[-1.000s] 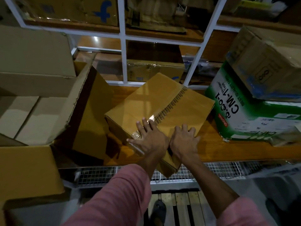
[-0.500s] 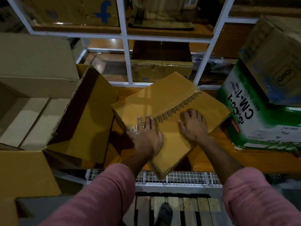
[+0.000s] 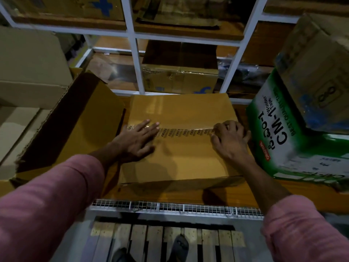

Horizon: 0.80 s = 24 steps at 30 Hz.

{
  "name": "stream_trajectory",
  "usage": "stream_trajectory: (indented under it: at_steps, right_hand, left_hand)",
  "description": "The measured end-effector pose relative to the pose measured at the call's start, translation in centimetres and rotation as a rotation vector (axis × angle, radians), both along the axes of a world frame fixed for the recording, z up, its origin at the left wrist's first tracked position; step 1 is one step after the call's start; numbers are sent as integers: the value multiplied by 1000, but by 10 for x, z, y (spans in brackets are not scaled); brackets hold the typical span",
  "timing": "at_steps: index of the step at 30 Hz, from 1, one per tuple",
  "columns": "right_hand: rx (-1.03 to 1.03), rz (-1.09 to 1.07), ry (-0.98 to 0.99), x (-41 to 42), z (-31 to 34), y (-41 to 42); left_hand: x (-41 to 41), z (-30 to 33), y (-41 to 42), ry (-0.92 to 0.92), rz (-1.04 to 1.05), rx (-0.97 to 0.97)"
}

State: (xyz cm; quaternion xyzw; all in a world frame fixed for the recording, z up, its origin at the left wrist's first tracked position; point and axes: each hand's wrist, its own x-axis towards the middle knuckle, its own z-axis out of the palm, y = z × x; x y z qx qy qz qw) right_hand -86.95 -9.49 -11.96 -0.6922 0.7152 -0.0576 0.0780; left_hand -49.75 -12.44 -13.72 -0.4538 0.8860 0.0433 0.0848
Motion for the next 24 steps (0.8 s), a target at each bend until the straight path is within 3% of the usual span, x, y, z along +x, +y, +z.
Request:
stream_trajectory:
  at_steps: [4, 8, 10, 24]
  right_hand:
    - [58, -6, -48, -7, 2, -10]
    - [34, -38, 49, -1, -3, -9]
    - [22, -64, 55, 1, -6, -7]
    - [-7, -138, 94, 7, -21, 11]
  left_hand:
    - [-8, -6, -7, 36, 63, -41]
    - [-34, -13, -2, 84, 453, -98]
    - [-42, -14, -3, 96, 547, -104]
    - [-34, -15, -9, 126, 501, -117]
